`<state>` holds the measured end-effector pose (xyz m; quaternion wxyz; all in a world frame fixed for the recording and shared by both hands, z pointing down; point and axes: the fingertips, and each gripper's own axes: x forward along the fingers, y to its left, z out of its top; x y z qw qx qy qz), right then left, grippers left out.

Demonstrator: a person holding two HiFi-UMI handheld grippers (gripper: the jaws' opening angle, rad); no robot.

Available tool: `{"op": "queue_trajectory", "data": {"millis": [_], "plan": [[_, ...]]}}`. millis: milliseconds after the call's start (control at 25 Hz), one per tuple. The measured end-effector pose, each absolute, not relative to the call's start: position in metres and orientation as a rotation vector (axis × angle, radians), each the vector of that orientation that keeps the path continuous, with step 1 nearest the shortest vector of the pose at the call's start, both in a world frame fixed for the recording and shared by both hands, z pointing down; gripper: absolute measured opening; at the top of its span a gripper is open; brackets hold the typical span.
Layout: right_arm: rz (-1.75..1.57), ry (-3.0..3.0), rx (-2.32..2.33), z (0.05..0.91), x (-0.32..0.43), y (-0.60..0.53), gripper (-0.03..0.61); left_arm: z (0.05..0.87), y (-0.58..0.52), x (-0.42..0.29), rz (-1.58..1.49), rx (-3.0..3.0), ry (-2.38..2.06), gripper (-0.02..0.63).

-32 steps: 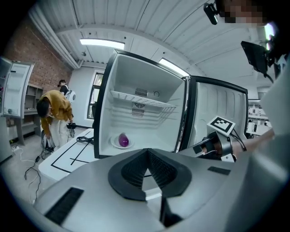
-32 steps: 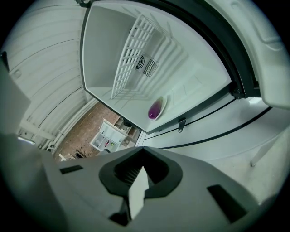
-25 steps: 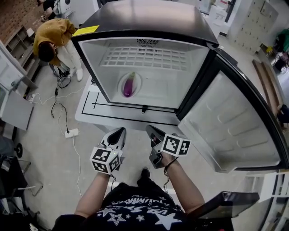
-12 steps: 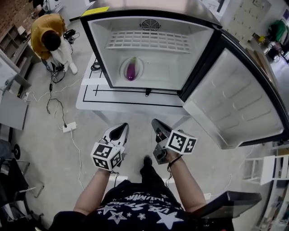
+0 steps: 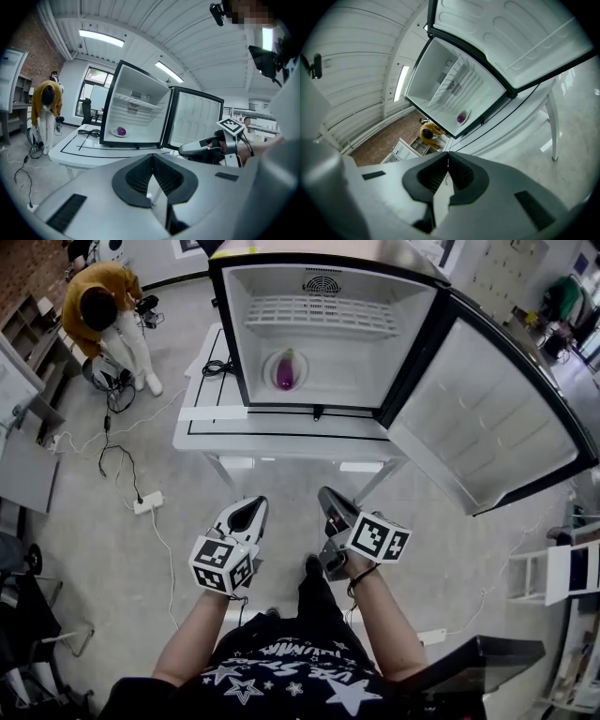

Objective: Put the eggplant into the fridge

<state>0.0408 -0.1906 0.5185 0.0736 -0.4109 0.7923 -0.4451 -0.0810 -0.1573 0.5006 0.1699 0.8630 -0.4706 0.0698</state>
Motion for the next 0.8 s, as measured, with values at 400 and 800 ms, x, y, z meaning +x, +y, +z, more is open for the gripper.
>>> {"op": "queue_trajectory", "data": {"millis": [400, 800], "plan": [[-1.243, 2.348, -1.289, 0.505, 0.032, -0.118, 0.006, 0.491, -0.091, -0.097, 0.167, 2.514, -1.294, 0.008], [-1.216, 2.366, -1.356, 0.503, 0.014, -0.039, 0.006, 0.478, -0.022, -0.111, 0.14, 2.566, -1.248, 0.008]]}}
